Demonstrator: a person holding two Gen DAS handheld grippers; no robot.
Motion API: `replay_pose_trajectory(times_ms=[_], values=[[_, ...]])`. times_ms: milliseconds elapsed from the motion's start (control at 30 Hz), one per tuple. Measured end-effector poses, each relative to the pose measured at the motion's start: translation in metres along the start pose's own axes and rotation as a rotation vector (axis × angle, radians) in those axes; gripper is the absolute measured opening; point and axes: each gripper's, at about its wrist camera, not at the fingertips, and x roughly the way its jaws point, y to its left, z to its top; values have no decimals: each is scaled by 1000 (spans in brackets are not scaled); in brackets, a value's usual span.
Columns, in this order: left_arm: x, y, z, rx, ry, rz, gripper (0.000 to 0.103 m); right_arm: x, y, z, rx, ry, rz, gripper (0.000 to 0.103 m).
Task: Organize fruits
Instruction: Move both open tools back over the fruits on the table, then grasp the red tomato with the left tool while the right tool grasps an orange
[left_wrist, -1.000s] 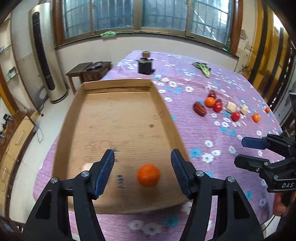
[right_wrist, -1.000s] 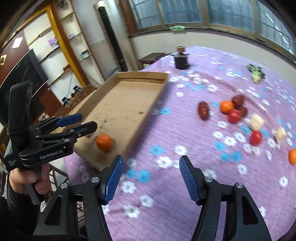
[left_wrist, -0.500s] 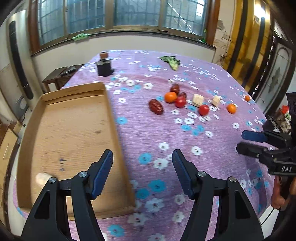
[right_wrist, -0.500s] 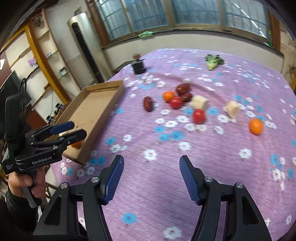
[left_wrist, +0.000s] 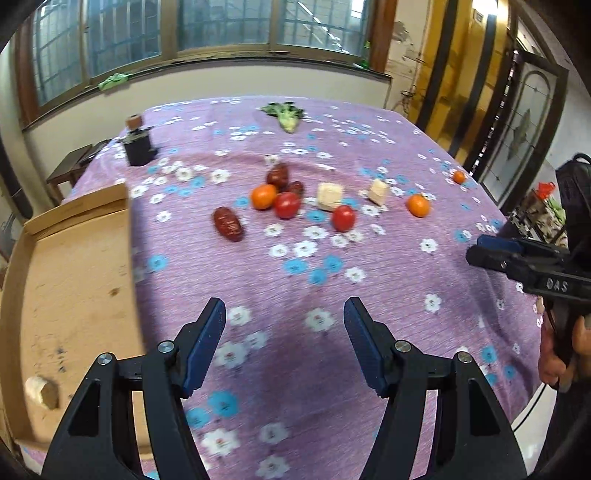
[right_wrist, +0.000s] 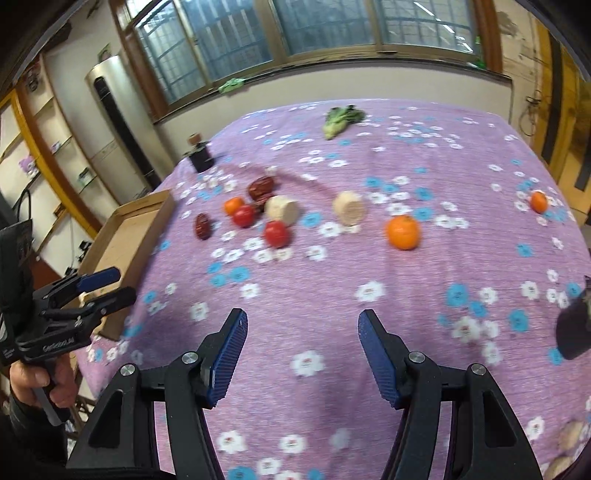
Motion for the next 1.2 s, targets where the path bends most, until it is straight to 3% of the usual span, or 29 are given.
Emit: replay_pose_trajectory(times_ms=[200,400,533,633,767,867,933,1000,1033,1067,1100,1133,1200], values=[[25,-22,19,12,28,-60,66,-2,-44,16,59,-21,-90,65],[58,-31,42,-31,39,-141,66,1,-124,57,224,-58,-304,65],[82,-35,54,-51,52,-150,66,16,-189,93,374,-63,-467,65],[101,-37,62,-60,74,-143,65,34,-223,109,446,-34,-537,65],[124,-42,71,-68,94,-132,65,60,-244,124,451,23,-658,65],[141,-48,75,-52,109,-110,65,80,-256,124,473,65,-690,65],[146,-50,76,-44,95,-93,56,91,-267,121,501,76,-685,62],[149,-51,78,-21,83,-66,37,94,-274,118,524,47,-655,55],[149,-50,79,-21,86,-70,27,94,-275,118,526,25,-647,45],[148,-47,79,-29,89,-91,26,92,-275,117,530,20,-648,35],[147,-45,77,-35,92,-107,26,90,-274,116,536,12,-642,15],[145,-44,75,-32,90,-108,26,85,-272,113,551,-7,-593,8],[139,-43,70,-27,87,-106,26,79,-264,108,545,-31,-533,8]])
